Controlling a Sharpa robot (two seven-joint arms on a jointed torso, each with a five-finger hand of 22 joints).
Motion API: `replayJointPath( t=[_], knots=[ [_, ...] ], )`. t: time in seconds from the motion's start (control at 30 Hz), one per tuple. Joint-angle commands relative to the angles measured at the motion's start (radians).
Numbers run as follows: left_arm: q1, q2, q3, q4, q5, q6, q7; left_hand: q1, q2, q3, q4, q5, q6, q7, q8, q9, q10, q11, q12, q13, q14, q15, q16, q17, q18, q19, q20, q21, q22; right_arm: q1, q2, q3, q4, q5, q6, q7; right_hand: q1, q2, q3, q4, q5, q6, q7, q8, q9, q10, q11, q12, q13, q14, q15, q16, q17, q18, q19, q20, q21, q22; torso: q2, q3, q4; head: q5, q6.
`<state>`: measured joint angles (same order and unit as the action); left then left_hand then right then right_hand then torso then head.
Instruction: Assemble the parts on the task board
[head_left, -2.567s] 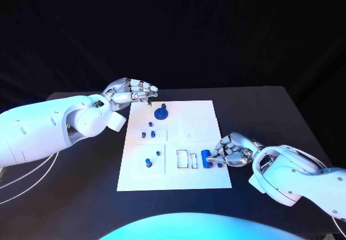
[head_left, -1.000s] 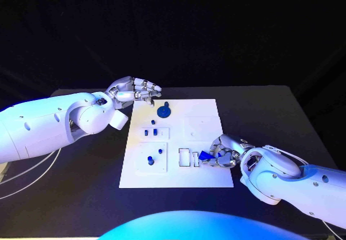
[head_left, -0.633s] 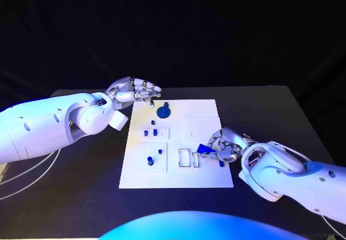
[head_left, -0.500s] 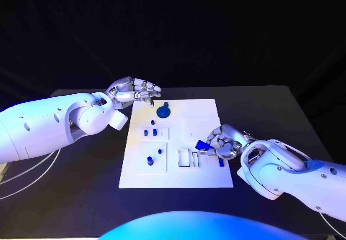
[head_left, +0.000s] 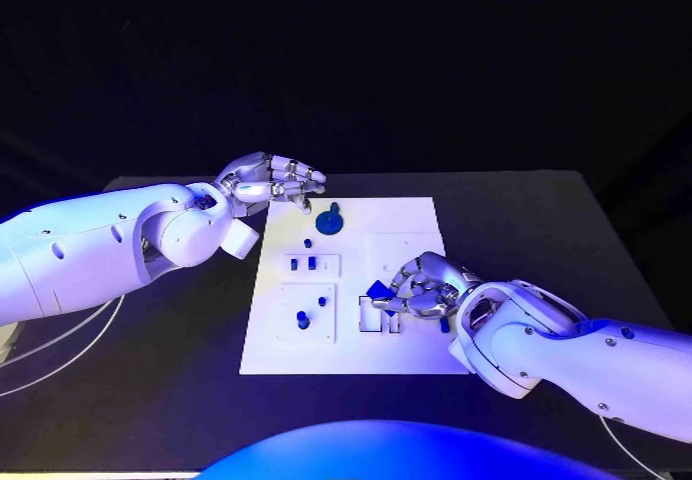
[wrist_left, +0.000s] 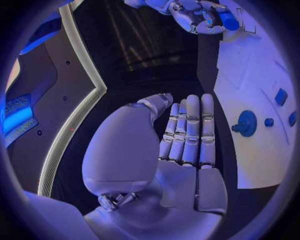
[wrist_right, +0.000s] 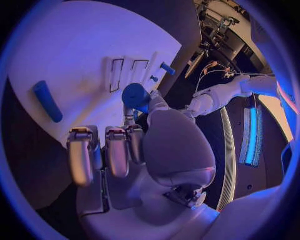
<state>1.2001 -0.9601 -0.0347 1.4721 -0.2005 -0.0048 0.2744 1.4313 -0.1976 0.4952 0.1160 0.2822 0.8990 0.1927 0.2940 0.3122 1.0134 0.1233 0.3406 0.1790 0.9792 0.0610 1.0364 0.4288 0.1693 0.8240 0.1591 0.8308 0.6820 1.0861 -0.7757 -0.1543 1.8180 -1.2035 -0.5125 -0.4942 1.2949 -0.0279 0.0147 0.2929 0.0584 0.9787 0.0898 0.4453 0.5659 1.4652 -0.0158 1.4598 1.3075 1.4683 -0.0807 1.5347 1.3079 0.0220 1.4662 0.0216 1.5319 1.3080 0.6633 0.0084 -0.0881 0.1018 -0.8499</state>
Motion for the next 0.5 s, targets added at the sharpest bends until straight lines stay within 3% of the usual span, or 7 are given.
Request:
replayJointPath(
  t=[0.03,0.5],
  knots=[
    [0.000,0.002,0.000,0.005,0.003,0.019,0.002,-0.006,0.006,0.001,0.002,0.002,-0.002,-0.002,0.004,-0.001,-0.002,0.005,-0.002,-0.001,0.000,0.000,-0.004,0.001,0.013,0.002,0.003,-0.006,-0.001,-0.003,0.016,-0.002,-0.014,0.022,0.026,-0.019,-0.022,-0.008,-0.004,0.000,0.002,0.047,-0.040,0.020,0.004,0.036,-0.007,0.005,0.169,0.088,-0.006,0.007,0.188,-0.015,0.099,-0.004,0.004,0.254,0.001,-0.0017,0.0008,0.001,-0.001],
    [0.001,-0.001,0.000,0.000,-0.004,0.021,-0.003,-0.005,0.007,0.002,0.001,0.003,-0.002,-0.002,0.004,-0.001,-0.002,0.005,-0.002,-0.001,0.000,0.000,-0.004,0.001,0.013,0.003,0.003,-0.006,-0.001,-0.013,0.043,-0.006,-0.042,0.038,0.069,-0.005,-0.024,-0.005,-0.001,-0.003,0.003,0.049,-0.042,0.022,0.005,0.041,-0.008,0.011,0.175,0.088,-0.006,0.008,0.190,-0.016,0.099,-0.004,0.006,0.254,-0.001,-0.0002,-0.0030,0.011,-0.004]
  ],
)
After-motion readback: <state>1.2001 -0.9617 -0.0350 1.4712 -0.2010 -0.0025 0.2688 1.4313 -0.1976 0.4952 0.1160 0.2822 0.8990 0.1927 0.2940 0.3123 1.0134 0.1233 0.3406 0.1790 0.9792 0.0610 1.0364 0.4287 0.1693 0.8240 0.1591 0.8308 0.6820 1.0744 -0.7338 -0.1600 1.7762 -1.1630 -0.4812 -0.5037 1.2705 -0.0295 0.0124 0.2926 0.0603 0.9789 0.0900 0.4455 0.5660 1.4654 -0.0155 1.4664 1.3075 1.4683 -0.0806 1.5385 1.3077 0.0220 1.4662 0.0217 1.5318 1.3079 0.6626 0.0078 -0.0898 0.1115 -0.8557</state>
